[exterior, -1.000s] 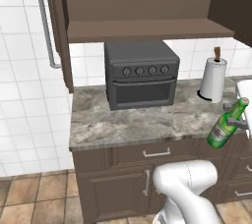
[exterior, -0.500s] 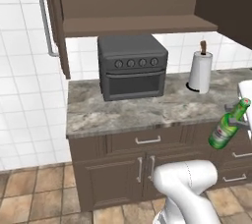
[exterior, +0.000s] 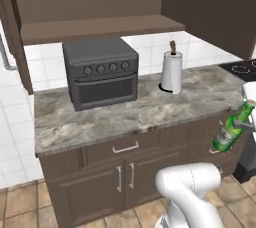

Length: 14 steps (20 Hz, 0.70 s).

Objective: Open the cabinet directly in front. Then move the beer and the mug to the dining counter with the candle on it.

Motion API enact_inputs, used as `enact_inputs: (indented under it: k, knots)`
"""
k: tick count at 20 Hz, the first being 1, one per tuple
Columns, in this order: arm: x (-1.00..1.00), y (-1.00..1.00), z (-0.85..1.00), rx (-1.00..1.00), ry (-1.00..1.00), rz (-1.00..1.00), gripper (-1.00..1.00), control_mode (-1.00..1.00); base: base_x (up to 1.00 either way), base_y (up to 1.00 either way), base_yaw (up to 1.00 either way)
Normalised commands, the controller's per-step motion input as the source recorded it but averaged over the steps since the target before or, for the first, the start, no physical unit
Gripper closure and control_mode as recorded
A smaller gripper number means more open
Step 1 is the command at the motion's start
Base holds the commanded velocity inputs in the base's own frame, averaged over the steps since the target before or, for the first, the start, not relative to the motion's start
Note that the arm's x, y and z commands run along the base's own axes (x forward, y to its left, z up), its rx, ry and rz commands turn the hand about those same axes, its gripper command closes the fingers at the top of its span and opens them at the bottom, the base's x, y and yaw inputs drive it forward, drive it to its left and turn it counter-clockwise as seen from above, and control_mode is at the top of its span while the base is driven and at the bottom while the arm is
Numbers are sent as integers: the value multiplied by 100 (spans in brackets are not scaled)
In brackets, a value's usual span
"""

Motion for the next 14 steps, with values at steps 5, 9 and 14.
enact_inputs:
  k: [5, 9, 14]
  knots:
    - [0, 0, 0, 0, 0, 0, 100, 100, 0, -30, -50]
    - [0, 0, 0, 0, 0, 0, 100, 100, -3, -22, -54]
    - [0, 0, 0, 0, 0, 0, 100, 100, 0, -23, -52]
